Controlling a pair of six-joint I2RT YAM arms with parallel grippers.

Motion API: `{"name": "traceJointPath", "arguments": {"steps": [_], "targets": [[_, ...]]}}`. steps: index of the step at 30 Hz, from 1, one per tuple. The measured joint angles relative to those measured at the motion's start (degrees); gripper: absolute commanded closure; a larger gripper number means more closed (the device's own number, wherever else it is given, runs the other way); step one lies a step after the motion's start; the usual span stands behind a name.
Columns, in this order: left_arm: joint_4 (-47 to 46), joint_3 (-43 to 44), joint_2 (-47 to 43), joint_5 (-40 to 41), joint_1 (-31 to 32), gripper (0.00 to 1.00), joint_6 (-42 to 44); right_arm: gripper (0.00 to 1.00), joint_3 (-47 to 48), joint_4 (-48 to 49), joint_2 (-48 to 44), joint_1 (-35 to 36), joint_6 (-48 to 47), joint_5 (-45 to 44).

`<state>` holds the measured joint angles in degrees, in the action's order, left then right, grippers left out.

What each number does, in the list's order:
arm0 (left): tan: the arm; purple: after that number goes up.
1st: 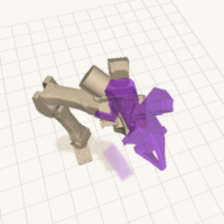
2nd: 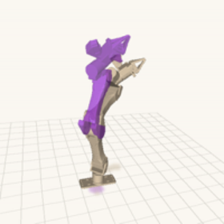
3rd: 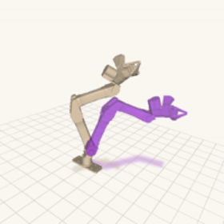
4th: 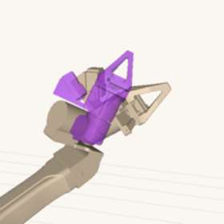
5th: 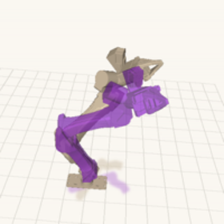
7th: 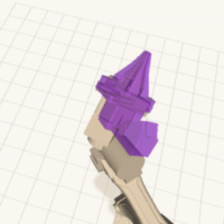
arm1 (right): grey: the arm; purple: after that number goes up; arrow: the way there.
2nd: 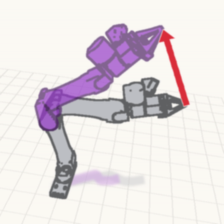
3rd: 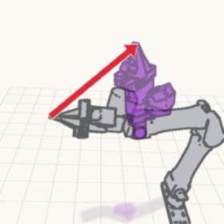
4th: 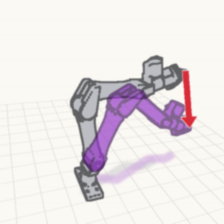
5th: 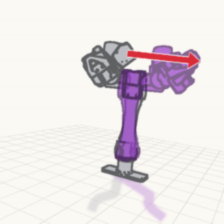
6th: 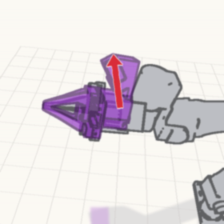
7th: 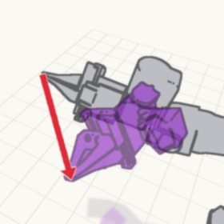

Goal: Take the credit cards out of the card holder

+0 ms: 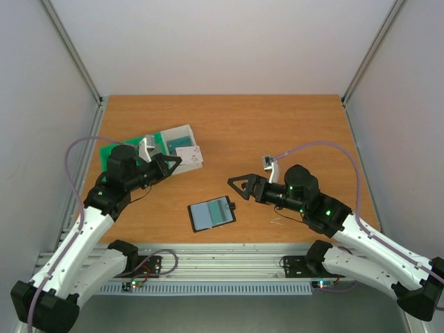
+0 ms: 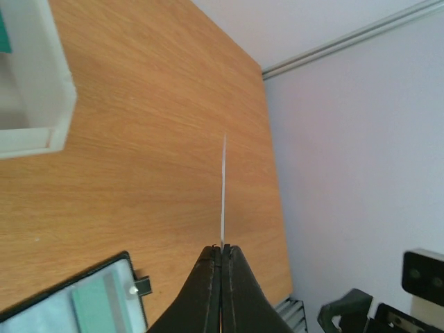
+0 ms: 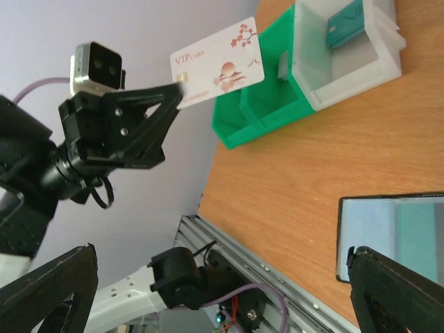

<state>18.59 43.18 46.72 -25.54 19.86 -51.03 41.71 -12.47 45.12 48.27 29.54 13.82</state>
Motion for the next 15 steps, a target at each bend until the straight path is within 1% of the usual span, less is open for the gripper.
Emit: {"name": "traceJointPath", "arguments": {"steps": [4,10,15], "targets": [[2.10,1.51,3.93,-3.41,-4.20,1.00,2.89,0.01,-0.33,-2.29,-0.31,0.00,-1.22,-0.04],[7.76,6.10,10.29,-5.88,-10.25,0.99,8.00,0.02,-0.42,-5.01,-0.74,0.00,-3.04,-0.02],[10.78,8.48,14.88,-7.87,-18.14,0.99,11.47,0.01,-0.42,-7.41,-0.92,0.00,-4.63,-0.11]]}}
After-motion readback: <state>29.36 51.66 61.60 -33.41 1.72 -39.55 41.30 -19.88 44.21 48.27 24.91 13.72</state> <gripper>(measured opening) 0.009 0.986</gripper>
